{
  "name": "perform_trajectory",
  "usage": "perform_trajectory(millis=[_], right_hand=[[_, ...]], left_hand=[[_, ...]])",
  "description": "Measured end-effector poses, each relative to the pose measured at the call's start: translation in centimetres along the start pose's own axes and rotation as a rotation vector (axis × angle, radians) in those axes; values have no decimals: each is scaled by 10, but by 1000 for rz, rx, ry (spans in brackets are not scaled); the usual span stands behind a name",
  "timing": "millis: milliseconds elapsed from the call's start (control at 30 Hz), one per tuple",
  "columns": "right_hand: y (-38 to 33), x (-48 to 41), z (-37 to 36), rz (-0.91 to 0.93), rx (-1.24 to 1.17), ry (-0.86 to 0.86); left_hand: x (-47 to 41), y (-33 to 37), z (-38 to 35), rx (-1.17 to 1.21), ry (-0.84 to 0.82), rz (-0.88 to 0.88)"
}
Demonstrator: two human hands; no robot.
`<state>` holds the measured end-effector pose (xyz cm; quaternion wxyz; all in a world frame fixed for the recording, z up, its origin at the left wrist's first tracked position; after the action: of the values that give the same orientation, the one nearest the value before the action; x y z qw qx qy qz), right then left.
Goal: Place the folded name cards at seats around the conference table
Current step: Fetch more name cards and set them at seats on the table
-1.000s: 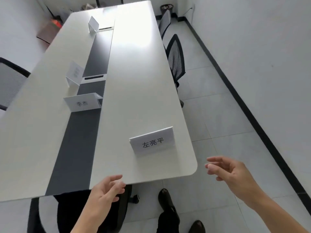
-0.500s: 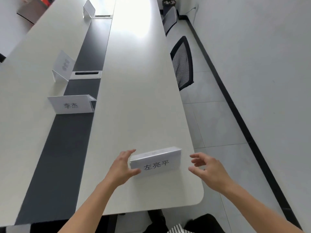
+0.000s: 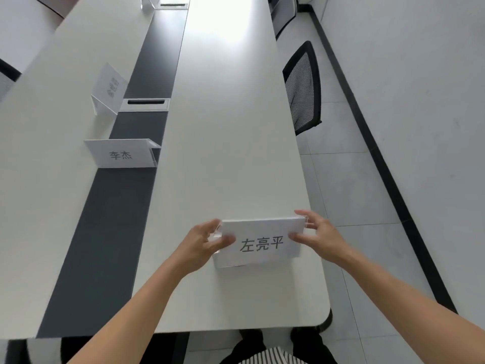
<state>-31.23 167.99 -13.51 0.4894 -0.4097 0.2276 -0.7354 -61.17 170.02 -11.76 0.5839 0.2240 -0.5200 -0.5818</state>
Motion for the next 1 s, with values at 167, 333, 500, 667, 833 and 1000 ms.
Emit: perform_trajectory(millis=[167,333,500,667,833,1000], right_hand=[[-36,16,40,-72,-550,-176],[-27,28,59,-123,-609,-134],[10,46,69,-251,-740,36],[43,66,74,-347,-791,87],[56,75,80,-386,-820,104],[59,80,91,-376,-917,110]], left_hand=[[3,47,7,353,42,-20],[-2,23,8,500,-49,120],[-1,-52,1,-44,28,250],[-6,-76,-20,-349,-69,167],[-4,-53,-15,-211,3,79],[-1,-11,-10,-57,57,31]])
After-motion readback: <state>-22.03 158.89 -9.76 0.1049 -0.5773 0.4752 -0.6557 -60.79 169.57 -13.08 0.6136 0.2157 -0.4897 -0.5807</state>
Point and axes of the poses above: each hand's wrist, its own x-axis away from the middle knuckle, its own z-axis out of the back of the hand, y = z × x, the point moved 1 cm from there along -x, towards the middle knuckle, and after that the axes turned 10 degrees about y, right-handed, at the moved point
